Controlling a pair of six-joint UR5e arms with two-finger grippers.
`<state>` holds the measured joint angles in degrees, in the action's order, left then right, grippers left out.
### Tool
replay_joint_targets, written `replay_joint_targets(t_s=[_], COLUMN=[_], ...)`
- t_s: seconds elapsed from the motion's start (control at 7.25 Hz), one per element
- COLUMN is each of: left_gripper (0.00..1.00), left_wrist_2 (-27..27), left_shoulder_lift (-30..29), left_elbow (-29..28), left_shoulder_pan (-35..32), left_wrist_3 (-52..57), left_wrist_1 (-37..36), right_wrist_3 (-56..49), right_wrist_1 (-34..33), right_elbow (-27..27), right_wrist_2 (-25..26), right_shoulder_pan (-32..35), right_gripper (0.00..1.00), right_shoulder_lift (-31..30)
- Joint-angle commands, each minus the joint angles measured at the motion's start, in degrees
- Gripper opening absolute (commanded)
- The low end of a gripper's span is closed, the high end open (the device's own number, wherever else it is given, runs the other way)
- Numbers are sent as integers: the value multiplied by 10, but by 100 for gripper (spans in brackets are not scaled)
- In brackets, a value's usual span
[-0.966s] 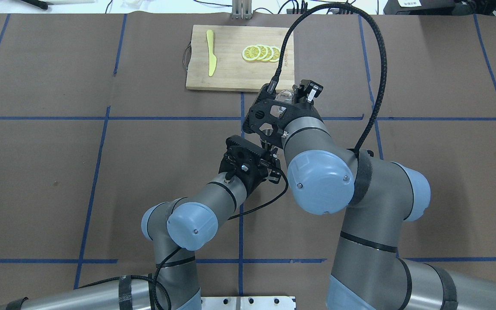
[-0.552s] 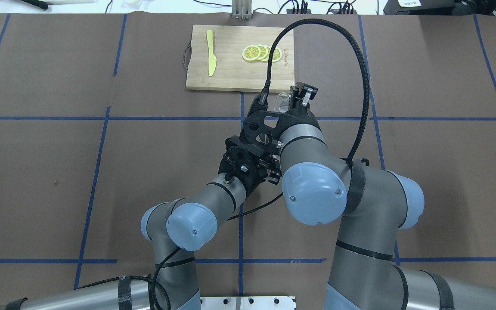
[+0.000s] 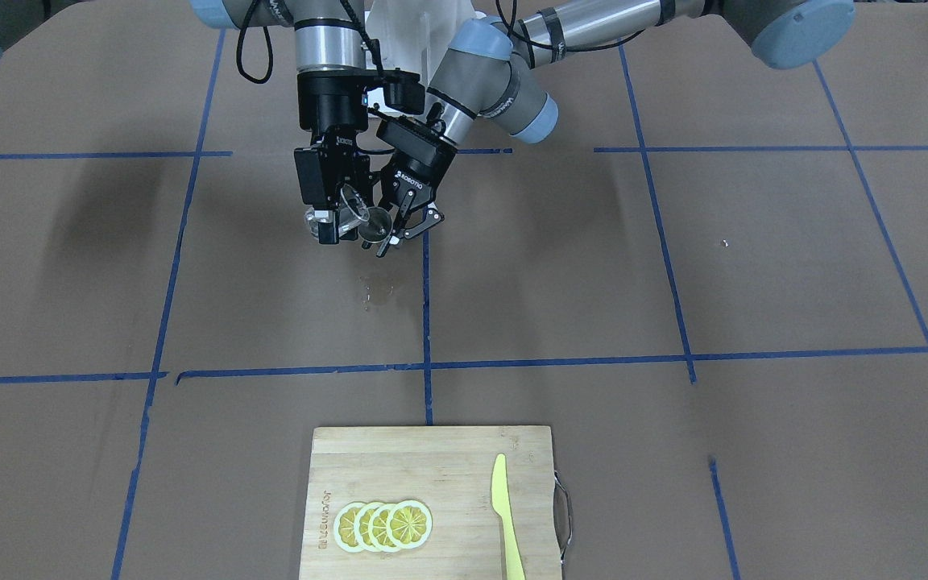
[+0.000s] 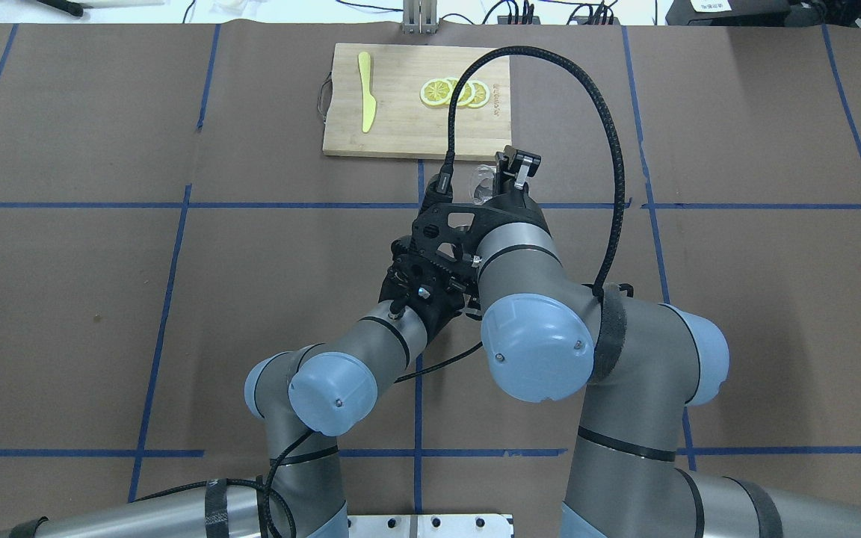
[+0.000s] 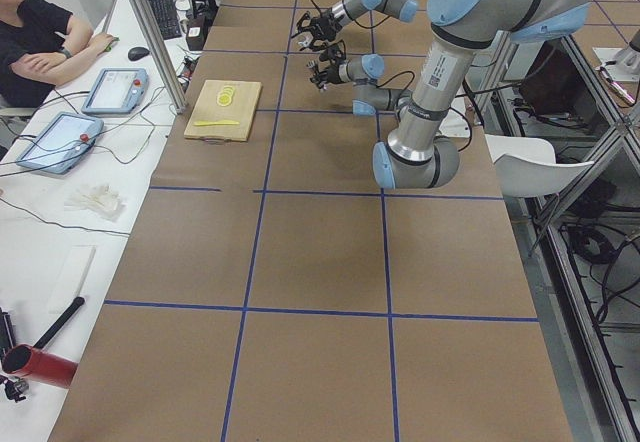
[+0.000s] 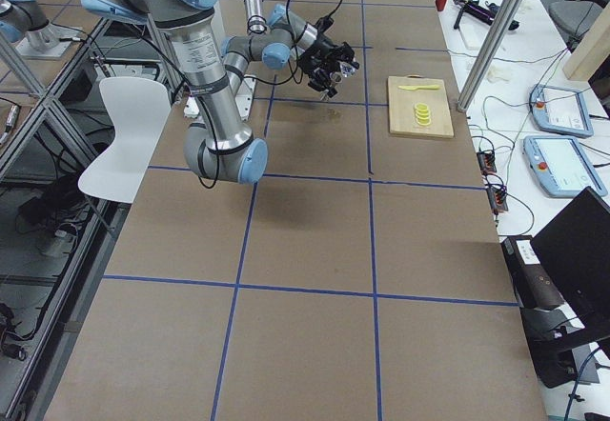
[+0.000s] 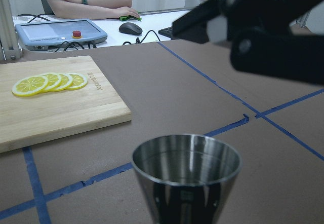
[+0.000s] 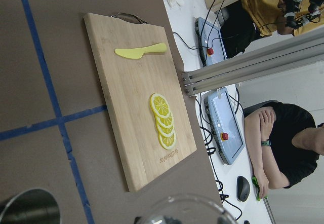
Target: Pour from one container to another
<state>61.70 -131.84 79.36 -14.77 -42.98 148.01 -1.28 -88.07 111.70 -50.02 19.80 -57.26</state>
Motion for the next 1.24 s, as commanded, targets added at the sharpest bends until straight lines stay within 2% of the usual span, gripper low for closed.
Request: replay_joint_targets(t_s=[0.0, 0.69, 1.1], left_gripper=[0, 0, 0], left_wrist_2=[0, 0, 0], left_shoulder_lift=[0, 0, 0], left_elbow=[1, 0, 0], left_shoulder_pan=[0, 0, 0], left_wrist_3=[0, -1, -1], left_wrist_1=[0, 1, 1], right_wrist_3=[-21, -43, -83], right_wrist_1=[0, 0, 0], right_elbow=[0, 0, -1], right_wrist_2=[7, 28, 61], right_shoulder_pan=[0, -8, -15], right_gripper=[0, 0, 0], right_shoulder_lift=[1, 1, 4])
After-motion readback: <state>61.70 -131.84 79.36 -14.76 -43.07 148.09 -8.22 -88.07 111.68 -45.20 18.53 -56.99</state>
